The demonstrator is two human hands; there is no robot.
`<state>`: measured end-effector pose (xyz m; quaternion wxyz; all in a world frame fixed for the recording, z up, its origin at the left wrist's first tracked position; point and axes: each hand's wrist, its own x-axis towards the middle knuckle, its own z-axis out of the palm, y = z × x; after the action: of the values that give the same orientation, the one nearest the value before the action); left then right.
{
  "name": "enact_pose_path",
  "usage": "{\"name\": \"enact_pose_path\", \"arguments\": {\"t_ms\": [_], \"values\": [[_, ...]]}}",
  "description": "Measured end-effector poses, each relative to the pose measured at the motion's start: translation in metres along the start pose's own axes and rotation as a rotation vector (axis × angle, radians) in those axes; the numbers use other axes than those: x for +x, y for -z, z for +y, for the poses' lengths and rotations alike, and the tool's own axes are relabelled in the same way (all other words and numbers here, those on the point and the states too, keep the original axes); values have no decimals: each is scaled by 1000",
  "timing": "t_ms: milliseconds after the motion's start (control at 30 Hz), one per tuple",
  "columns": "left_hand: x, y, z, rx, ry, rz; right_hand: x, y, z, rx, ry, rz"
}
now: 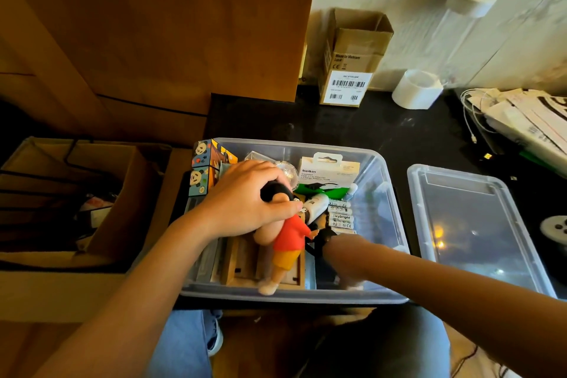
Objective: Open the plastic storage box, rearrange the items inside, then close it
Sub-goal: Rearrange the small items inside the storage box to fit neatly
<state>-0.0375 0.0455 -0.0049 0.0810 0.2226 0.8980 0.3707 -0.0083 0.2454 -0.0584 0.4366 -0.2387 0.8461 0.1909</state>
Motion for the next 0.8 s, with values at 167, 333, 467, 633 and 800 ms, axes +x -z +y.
{"name": "enact_pose_path", "arguments": {"t_ms": [167, 333, 467, 633, 800], "values": [[0, 0, 0, 24, 9, -7, 3, -4, 6, 127, -220, 107], [-1, 0, 0, 29, 11, 1, 3, 9, 15, 228, -346, 226], [-1, 0, 0, 31, 7, -1, 2, 12, 20, 287, -294, 143], [0, 0, -1, 35, 3, -1, 6, 10, 19, 325, -303, 142], [0, -1, -1, 35, 6, -7, 13, 5, 10, 169, -335, 279]]}}
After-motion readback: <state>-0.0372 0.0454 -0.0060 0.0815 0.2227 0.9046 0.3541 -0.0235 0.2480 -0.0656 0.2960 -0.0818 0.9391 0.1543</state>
